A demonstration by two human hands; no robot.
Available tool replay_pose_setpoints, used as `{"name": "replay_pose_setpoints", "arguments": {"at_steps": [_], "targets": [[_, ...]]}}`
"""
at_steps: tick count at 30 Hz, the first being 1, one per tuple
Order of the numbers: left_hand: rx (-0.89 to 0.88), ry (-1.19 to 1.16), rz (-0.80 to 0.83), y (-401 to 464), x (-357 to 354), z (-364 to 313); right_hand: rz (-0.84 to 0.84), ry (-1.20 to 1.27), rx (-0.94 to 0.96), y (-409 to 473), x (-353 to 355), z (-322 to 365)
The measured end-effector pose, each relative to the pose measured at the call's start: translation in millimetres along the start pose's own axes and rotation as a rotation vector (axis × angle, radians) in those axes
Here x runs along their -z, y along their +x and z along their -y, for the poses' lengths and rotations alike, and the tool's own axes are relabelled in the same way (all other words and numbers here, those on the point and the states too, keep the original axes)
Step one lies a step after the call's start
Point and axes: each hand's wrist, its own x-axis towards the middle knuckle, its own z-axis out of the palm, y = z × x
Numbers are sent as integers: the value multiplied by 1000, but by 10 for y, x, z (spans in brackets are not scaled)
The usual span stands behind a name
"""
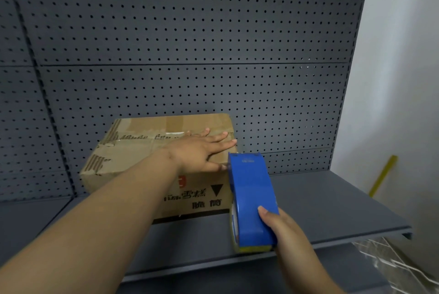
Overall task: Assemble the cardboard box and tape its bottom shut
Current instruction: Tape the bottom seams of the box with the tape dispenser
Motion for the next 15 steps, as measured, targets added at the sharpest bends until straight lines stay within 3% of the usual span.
{"name": "replay_pose_setpoints", "arguments": {"at_steps": [15], "targets": [[4,-36,10,4,9,35,13,-51,-54,-224,161,-173]]}}
